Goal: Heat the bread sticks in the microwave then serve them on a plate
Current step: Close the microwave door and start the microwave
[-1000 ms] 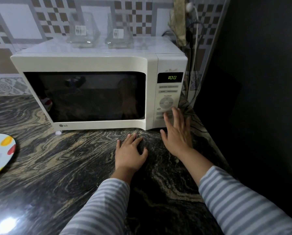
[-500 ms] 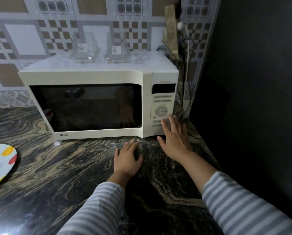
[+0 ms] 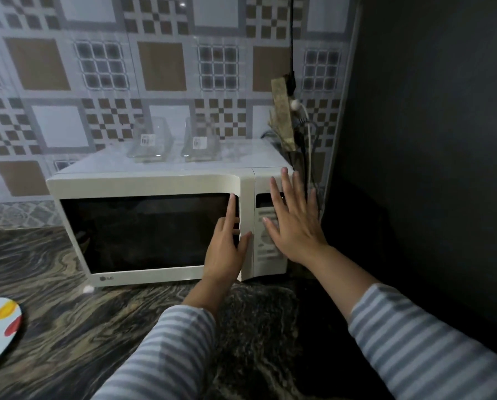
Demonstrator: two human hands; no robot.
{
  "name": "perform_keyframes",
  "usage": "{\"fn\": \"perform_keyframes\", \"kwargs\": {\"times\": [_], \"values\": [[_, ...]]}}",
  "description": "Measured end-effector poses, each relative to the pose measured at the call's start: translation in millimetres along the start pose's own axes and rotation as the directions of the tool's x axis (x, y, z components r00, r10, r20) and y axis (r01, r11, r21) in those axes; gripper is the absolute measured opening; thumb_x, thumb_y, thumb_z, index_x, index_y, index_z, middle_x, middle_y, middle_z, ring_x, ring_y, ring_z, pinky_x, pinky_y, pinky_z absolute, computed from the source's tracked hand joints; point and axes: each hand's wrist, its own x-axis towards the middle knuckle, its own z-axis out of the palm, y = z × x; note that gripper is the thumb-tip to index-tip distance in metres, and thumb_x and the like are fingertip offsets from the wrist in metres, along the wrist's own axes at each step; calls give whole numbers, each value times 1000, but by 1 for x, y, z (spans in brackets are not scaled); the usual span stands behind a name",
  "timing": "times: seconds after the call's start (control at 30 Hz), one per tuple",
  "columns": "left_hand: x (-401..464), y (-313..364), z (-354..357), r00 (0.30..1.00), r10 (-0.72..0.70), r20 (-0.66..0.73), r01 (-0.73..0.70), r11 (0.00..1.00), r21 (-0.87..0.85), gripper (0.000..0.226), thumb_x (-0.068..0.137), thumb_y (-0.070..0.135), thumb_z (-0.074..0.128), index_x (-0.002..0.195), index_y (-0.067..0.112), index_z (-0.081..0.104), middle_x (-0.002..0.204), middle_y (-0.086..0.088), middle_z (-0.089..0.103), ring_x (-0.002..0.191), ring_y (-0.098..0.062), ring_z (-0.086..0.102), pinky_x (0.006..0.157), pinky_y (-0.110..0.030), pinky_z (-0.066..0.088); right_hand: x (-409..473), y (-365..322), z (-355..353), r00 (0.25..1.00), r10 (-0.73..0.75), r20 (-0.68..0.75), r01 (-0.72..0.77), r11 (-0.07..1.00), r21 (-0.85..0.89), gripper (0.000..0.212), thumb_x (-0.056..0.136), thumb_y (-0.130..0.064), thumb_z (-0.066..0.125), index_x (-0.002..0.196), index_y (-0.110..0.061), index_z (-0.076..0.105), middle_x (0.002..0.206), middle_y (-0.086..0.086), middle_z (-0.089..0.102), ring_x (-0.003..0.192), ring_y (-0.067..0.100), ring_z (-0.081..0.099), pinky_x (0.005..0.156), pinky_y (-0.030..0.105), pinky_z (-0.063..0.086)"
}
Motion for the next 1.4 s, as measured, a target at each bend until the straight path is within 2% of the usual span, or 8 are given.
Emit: {"fn": "perform_keyframes", "kwargs": {"times": [0.23,0.4,0.57,0.9,1.0,1.1,1.3,1.4], "values": [[20,-8,3,994,10,110,-5,999,-45,99,91,13,59,140,60,-13,97,-7,62,75,-24,60,66,-48,54,36,3,18,977,-147,-154,119,977,-174,68,96,-46,20,152,-15,-2,160,14,-7,147,32,-10,116,56,-1],[24,-14,4,995,45,84,-46,999,9,110,89,7,62,134,64,-20,73,-7,52,64,-20,52,66,-39,51,40,6,33,969,-150,-197,101,966,-239,74,96,-49,25,151,-12,-8,158,16,-10,145,37,-10,115,58,0],[22,-11,5,997,13,80,-18,998,65,108,91,10,61,129,68,-23,71,15,45,62,-11,49,65,-30,47,38,9,30,972,-162,-172,118,963,-242,74,97,-43,25,148,-13,-20,158,15,-15,145,37,-16,115,57,-5],[3,5,-6,997,19,71,-23,999,46,104,89,7,61,136,61,-15,70,14,48,60,-5,50,62,-23,40,40,2,17,992,-106,-68,90,975,-204,87,97,-35,41,145,-20,-29,157,8,-22,141,29,-31,113,52,-16],[-6,5,-18,991,21,135,-17,999,-28,105,90,9,60,135,65,-15,76,-4,59,67,-16,60,72,-37,53,35,-2,5,996,-93,-13,91,988,-123,75,101,-31,36,147,-22,-24,154,5,-30,141,25,-31,113,51,-16],[-12,10,-31,979,23,205,-15,999,-40,99,90,20,63,140,59,-13,83,-2,61,71,-12,62,74,-35,54,28,-6,-13,998,-65,-4,65,997,30,58,103,-33,24,152,-25,-7,161,3,-13,146,19,-20,117,52,-9],[5,26,-82,948,173,-268,-29,884,467,49,95,29,49,143,25,38,128,-2,50,113,-22,51,86,-41,50,15,-25,-37,995,-74,-66,82,988,132,65,93,-52,3,152,-27,15,162,4,4,148,19,-8,117,54,-8],[32,34,-101,982,62,-176,57,801,597,51,99,38,34,148,27,27,154,1,28,144,-20,21,115,-45,23,15,-33,-42,998,-62,-29,64,996,67,57,100,-48,15,153,-28,10,161,4,-4,147,19,-14,116,54,-9]]}}
